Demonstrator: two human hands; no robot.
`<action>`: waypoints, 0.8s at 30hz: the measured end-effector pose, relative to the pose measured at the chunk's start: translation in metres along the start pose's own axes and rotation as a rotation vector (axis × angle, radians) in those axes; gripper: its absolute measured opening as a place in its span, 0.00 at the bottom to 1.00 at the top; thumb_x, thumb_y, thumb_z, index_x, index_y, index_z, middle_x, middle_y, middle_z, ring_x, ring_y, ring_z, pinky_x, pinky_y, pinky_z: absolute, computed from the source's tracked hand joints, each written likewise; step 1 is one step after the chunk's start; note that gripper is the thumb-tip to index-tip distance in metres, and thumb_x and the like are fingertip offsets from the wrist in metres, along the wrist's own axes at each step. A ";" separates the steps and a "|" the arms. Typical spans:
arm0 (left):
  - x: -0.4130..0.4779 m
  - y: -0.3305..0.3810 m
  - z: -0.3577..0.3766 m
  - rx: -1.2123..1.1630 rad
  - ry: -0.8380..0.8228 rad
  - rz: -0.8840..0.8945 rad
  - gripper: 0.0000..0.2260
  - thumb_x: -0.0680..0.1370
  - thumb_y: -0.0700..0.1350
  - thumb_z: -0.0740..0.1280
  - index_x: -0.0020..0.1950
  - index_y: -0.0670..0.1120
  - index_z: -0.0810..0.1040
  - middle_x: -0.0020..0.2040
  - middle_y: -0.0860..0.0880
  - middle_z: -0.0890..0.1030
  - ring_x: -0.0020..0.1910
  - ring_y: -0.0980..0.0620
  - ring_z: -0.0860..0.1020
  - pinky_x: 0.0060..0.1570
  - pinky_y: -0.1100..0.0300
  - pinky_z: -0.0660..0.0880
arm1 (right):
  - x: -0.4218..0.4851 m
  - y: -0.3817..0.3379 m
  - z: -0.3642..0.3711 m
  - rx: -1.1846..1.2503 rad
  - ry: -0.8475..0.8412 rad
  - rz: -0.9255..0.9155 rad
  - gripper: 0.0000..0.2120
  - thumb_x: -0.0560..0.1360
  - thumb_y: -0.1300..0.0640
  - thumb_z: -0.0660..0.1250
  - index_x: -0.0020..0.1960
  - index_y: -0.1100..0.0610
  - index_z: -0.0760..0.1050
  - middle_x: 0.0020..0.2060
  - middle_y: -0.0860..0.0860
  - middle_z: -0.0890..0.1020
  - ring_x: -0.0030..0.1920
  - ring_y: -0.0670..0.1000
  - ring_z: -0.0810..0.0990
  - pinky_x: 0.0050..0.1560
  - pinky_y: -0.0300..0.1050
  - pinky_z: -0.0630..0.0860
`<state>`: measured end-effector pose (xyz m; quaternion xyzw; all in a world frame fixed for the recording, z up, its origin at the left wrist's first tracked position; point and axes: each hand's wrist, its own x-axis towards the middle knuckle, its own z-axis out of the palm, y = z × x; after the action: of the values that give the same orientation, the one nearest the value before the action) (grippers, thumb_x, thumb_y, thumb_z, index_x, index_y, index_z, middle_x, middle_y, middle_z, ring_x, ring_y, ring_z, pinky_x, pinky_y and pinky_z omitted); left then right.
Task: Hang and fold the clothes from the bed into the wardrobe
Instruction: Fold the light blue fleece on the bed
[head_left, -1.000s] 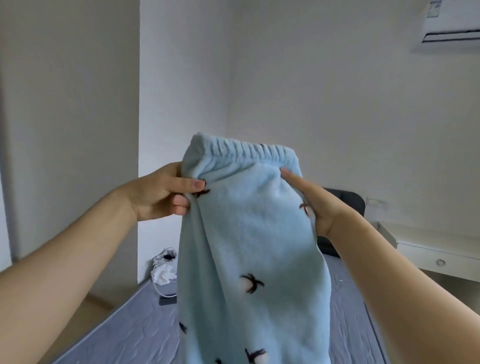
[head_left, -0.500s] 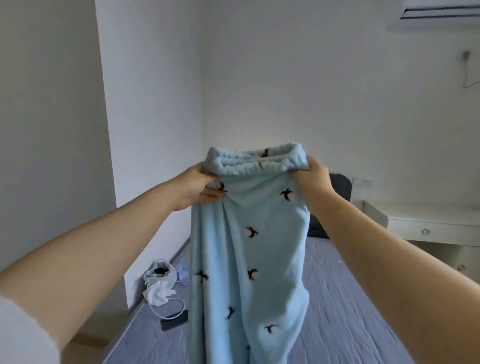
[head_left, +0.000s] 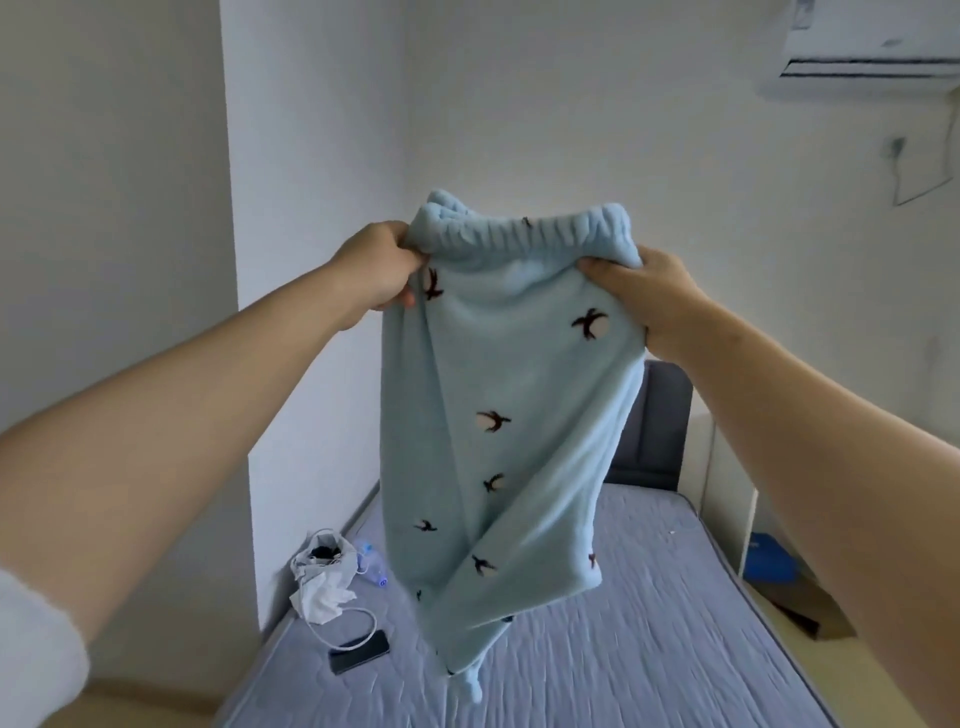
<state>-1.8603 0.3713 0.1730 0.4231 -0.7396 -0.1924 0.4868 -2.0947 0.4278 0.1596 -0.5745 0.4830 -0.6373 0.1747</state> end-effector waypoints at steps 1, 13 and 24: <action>-0.003 0.002 -0.006 -0.014 0.013 -0.006 0.10 0.77 0.38 0.55 0.42 0.50 0.72 0.34 0.49 0.72 0.27 0.53 0.69 0.20 0.70 0.60 | -0.004 -0.006 0.001 0.041 -0.051 0.057 0.06 0.71 0.54 0.72 0.44 0.53 0.77 0.37 0.50 0.83 0.35 0.48 0.83 0.32 0.40 0.78; -0.026 0.004 -0.021 -0.465 0.002 -0.267 0.12 0.79 0.38 0.57 0.39 0.48 0.73 0.23 0.54 0.72 0.14 0.60 0.61 0.19 0.70 0.66 | -0.010 -0.037 -0.013 0.097 -0.339 0.374 0.09 0.69 0.58 0.61 0.46 0.59 0.78 0.33 0.56 0.83 0.30 0.54 0.82 0.32 0.47 0.80; -0.032 -0.042 0.051 -0.201 -0.251 -0.405 0.08 0.80 0.40 0.53 0.45 0.48 0.70 0.40 0.47 0.79 0.33 0.48 0.81 0.37 0.54 0.79 | -0.020 0.064 -0.010 -0.150 0.021 0.324 0.08 0.72 0.60 0.71 0.50 0.60 0.77 0.44 0.57 0.81 0.35 0.49 0.79 0.32 0.41 0.77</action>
<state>-1.8818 0.3675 0.1030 0.4847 -0.6716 -0.4096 0.3825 -2.1197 0.4171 0.0979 -0.4938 0.6173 -0.5690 0.2265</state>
